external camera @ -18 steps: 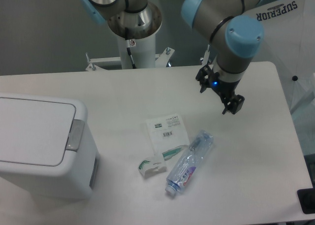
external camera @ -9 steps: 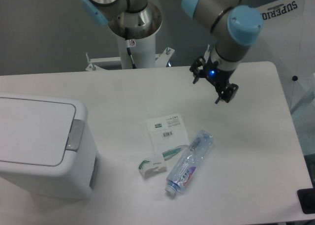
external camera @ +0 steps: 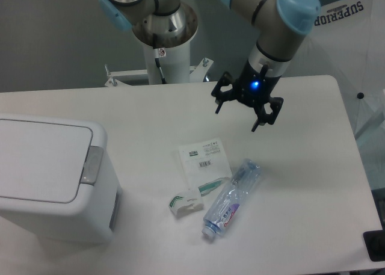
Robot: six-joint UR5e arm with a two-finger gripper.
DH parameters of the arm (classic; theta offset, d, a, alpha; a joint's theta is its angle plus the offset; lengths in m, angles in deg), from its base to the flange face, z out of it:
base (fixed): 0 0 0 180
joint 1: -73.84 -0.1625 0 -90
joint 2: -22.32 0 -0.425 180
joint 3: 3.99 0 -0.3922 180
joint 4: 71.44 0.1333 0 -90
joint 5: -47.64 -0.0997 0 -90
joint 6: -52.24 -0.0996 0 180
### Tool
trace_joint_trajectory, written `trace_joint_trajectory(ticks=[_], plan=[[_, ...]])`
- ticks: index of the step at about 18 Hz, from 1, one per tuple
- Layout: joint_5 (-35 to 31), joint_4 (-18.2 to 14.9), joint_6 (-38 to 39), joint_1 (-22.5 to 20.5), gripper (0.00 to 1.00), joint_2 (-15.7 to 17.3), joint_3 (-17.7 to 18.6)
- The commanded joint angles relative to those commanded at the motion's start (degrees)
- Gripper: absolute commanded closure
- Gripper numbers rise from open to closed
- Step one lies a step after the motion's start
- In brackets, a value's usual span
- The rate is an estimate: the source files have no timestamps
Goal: Open the trash can
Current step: 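Move the gripper toward the trash bin lid edge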
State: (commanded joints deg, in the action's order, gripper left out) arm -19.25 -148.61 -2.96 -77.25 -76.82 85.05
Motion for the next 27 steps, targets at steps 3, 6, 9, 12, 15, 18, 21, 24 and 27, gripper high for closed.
trace_joint_trajectory(ticks=[3, 6, 9, 12, 15, 18, 21, 24, 27], plan=[[1.2, 0.1, 7.2, 3.4, 0.0, -1.8, -3.0], [2.2, 0.1, 13.7, 7.1, 0.0, -4.2, -7.6], [4.6, 0.0, 19.2, 9.8, 0.0, -4.6, -10.2], [7.3, 0.1, 22.7, 11.2, 0.0, -4.5, -10.4], [7.5, 0.0, 26.1, 12.3, 0.0, -4.4, -11.0], [7.5, 0.4, 30.6, 14.2, 0.0, -5.0, -12.9], [7.8, 1.8, 34.2, 16.0, 0.0, -7.2, -15.1], [7.7, 4.7, 34.8, 17.0, 0.0, -8.3, -15.0], [7.7, 4.7, 34.7, 17.6, 0.0, -8.3, -15.0]])
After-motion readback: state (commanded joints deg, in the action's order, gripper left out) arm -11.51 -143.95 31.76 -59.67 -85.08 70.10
